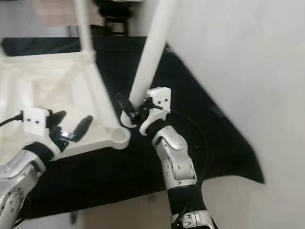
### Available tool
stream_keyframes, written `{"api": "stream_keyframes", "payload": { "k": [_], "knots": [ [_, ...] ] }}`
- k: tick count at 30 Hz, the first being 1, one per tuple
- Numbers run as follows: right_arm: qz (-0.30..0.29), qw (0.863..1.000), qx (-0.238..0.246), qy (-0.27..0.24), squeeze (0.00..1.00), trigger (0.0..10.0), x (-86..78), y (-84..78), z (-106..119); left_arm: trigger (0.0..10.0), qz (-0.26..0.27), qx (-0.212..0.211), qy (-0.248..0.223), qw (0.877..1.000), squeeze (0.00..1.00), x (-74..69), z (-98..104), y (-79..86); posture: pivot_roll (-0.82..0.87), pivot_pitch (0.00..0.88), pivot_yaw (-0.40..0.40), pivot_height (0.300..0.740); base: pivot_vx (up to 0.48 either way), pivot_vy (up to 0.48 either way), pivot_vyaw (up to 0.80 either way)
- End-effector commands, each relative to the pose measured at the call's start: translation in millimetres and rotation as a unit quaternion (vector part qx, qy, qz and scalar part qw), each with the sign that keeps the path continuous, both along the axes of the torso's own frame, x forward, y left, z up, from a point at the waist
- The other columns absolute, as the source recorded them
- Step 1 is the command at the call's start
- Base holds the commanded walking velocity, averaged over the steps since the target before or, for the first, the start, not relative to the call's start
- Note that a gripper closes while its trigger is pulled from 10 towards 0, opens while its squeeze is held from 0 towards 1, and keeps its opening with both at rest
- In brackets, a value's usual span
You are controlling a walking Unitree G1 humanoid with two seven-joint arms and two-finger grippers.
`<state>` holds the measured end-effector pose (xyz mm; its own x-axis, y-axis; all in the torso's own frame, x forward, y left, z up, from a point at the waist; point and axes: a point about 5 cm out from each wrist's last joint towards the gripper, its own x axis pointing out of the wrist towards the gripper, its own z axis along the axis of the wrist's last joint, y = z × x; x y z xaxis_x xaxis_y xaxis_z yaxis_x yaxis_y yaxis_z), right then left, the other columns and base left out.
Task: Building children table
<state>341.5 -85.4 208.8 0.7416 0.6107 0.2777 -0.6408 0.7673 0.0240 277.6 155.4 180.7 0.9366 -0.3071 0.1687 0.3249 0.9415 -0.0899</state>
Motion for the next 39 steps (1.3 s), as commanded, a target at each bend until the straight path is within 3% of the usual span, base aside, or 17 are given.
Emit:
{"api": "stream_keyframes", "payload": {
  "k": [1, 10, 21, 29, 39],
  "knots": [
    [0.004, 1.0, 0.002, -0.018, 0.0, 10.0, -2.7, -0.2, 6.0, 10.0, -0.021, 0.005, 0.003, 1.0, 0.0, -2.7, -2.8, -7.5, 0.09, 0.098, -0.048, 0.74, 0.0, 0.0, 0.8],
    [0.014, 0.999, -0.01, -0.034, 0.0, 10.0, -3.7, 0.9, 8.3, 10.0, -0.061, 0.047, -0.005, 0.997, 0.0, -7.4, -6.6, -18.4, 0.1, 0.103, -0.052, 0.74, 0.0, 0.0, 0.8],
    [0.014, 0.999, -0.016, -0.036, 0.0, 10.0, -3.4, 1.3, 6.8, 10.0, -0.066, 0.049, -0.001, 0.997, 0.0, -8.1, -10.0, -19.6, 0.1, 0.103, -0.055, 0.74, 0.0, 0.0, 0.8],
    [-0.02, 0.999, -0.027, -0.031, 0.0, 10.0, 1.5, -2.2, 4.9, 10.0, -0.063, 0.051, 0.004, 0.997, 0.0, -7.1, -12.5, -18.0, 0.1, 0.105, -0.057, 0.74, 0.0, 0.0, 0.0],
    [-0.037, 0.998, -0.034, -0.036, 0.0, 10.0, 3.2, -5.2, 4.8, 10.0, -0.066, 0.042, 0.006, 0.997, 0.0, -7.6, -12.9, -18.8, 0.09, 0.108, -0.058, 0.74, 0.0, -0.441, 0.0]
  ]
}}
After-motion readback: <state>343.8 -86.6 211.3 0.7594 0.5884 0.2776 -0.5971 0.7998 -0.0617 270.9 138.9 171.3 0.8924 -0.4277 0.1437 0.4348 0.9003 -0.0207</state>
